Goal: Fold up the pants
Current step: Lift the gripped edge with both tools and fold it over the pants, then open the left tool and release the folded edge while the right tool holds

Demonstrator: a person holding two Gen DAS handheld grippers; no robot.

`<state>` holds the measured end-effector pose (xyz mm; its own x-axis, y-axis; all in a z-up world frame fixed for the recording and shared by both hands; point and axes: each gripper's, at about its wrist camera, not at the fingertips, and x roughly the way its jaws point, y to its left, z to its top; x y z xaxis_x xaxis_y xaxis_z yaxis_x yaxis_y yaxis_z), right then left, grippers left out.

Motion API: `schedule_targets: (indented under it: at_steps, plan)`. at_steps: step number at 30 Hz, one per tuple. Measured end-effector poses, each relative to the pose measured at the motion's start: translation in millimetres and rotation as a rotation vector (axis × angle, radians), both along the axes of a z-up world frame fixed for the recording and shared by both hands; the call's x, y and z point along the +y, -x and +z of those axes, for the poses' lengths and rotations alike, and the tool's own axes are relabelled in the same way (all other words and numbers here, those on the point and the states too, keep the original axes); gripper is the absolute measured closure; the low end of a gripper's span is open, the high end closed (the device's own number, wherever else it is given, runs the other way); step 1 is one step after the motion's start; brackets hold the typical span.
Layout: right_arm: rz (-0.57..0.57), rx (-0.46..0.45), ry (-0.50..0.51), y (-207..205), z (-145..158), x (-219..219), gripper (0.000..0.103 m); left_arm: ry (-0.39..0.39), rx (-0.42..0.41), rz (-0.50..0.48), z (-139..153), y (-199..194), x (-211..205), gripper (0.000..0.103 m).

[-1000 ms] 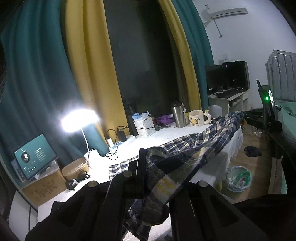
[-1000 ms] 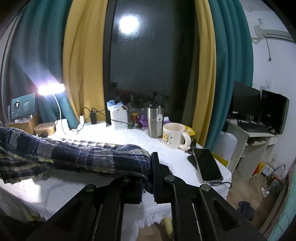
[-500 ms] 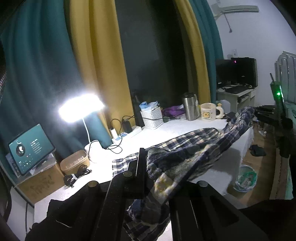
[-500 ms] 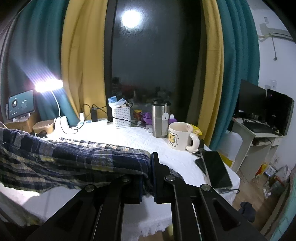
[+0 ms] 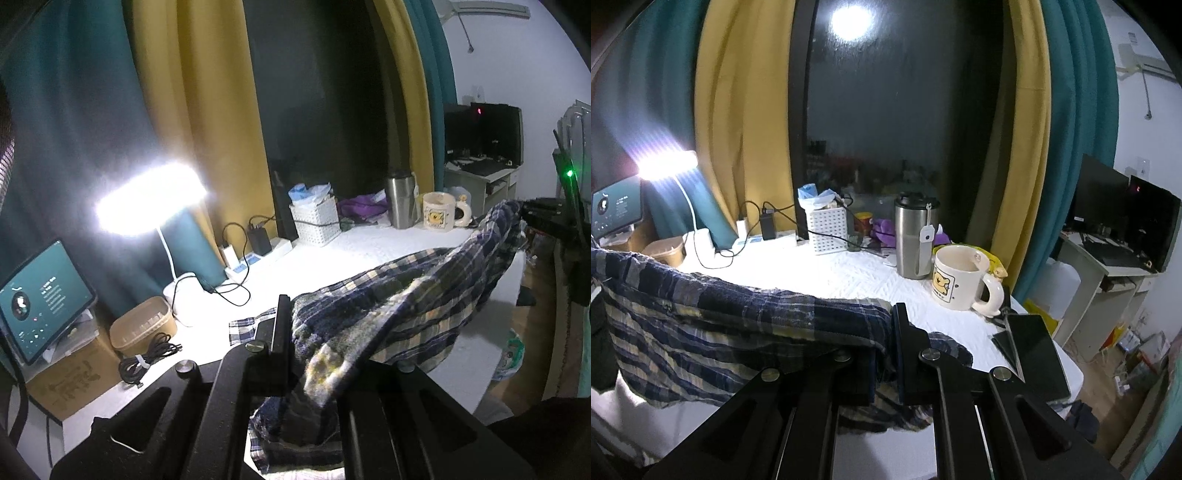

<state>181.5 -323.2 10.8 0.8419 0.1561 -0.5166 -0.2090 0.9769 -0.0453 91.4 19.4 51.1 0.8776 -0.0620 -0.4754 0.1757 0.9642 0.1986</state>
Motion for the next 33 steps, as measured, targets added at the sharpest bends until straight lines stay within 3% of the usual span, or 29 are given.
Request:
schedule_targets:
  at_steps: [23, 33]
  plan:
    - [0.014, 0.118, 0.022, -111, -42, 42, 0.095, 0.019, 0.167, 0.035, -41, -110, 51, 0.096]
    - [0.006, 0.216, 0.035, -152, -78, 53, 0.095, -0.002, 0.279, 0.049, -76, -158, 67, 0.093]
